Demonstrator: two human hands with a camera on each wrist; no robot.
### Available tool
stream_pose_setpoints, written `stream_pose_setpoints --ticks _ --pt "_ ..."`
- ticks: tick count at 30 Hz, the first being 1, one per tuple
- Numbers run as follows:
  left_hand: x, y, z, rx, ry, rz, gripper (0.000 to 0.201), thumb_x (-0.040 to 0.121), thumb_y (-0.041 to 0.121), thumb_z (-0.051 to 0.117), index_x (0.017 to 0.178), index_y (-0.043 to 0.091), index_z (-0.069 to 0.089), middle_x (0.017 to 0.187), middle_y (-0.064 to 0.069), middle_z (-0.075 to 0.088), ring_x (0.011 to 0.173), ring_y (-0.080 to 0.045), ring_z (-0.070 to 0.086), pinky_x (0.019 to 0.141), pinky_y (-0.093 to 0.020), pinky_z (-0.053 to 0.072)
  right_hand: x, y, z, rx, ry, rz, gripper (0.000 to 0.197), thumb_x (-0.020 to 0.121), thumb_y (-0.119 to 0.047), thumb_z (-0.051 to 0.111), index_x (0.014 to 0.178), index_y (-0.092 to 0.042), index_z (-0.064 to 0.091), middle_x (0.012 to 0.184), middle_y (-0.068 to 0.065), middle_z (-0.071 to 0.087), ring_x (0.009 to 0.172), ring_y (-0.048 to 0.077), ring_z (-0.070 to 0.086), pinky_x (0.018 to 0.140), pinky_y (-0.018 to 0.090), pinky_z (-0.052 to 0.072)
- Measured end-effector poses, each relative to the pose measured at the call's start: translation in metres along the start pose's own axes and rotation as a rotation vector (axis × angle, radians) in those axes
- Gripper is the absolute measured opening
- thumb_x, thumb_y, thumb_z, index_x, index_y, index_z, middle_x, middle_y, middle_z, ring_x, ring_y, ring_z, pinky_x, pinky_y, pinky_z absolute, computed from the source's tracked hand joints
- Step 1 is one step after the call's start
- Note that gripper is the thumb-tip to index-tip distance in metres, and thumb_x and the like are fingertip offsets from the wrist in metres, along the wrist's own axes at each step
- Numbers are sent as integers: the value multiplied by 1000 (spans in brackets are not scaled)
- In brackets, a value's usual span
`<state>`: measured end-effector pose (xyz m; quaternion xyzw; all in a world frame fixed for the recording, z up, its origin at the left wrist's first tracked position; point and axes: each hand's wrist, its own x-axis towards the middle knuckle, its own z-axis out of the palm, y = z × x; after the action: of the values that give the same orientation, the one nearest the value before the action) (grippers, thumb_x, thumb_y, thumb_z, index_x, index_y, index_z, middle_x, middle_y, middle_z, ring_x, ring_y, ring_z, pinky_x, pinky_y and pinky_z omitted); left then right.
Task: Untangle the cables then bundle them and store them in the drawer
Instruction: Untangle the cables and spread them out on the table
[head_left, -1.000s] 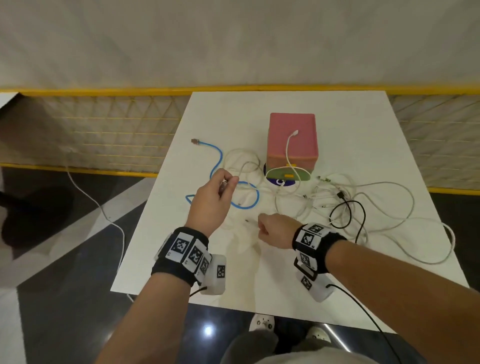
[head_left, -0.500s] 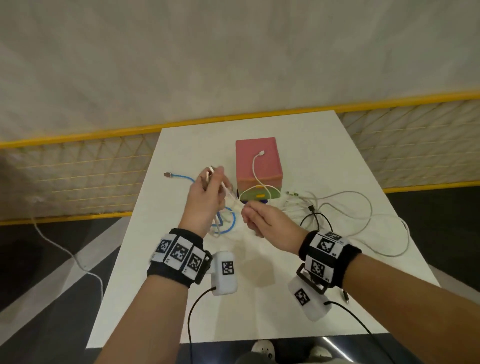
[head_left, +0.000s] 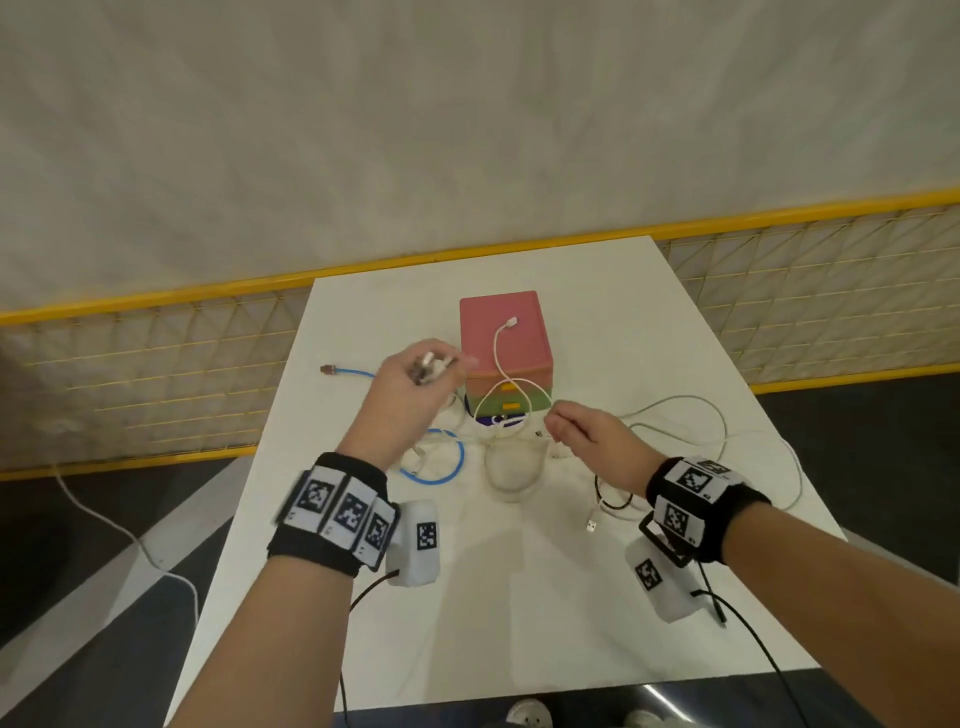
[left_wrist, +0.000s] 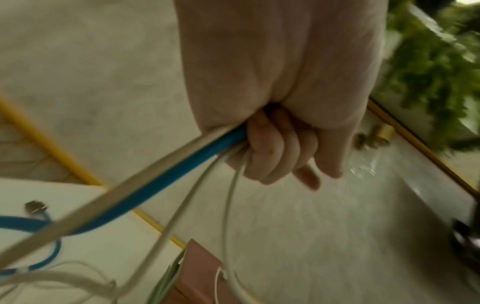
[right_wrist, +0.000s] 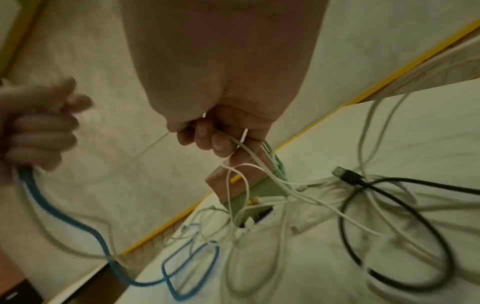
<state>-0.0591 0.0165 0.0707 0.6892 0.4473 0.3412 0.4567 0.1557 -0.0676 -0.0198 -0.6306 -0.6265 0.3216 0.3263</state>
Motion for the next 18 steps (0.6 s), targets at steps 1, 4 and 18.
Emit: stream_pose_setpoints --ticks 1,4,18 --pt "-2 -1 9 64 -74 9 12 87 35 69 90 24 71 77 20 68 69 -1 59 65 -16 45 2 -8 -2 29 15 -24 27 100 -24 42 73 -23 47 62 -12 42 57 2 39 62 20 35" --pt "-8 -5 34 146 -213 -47 21 92 36 63 109 27 70 103 14 69 92 7 60 80 -15 44 6 -33 -8 80 45 -139 24 100 -20 42 78 -21 52 65 -12 44 62 4 41 61 18 36" --pt "6 29 -1 163 359 243 20 94 22 59 113 29 62 59 10 42 46 -4 37 52 -17 36 -1 -27 -28 -9 44 -107 27 102 -17 37 78 -20 50 66 -12 44 60 -1 45 63 13 34"
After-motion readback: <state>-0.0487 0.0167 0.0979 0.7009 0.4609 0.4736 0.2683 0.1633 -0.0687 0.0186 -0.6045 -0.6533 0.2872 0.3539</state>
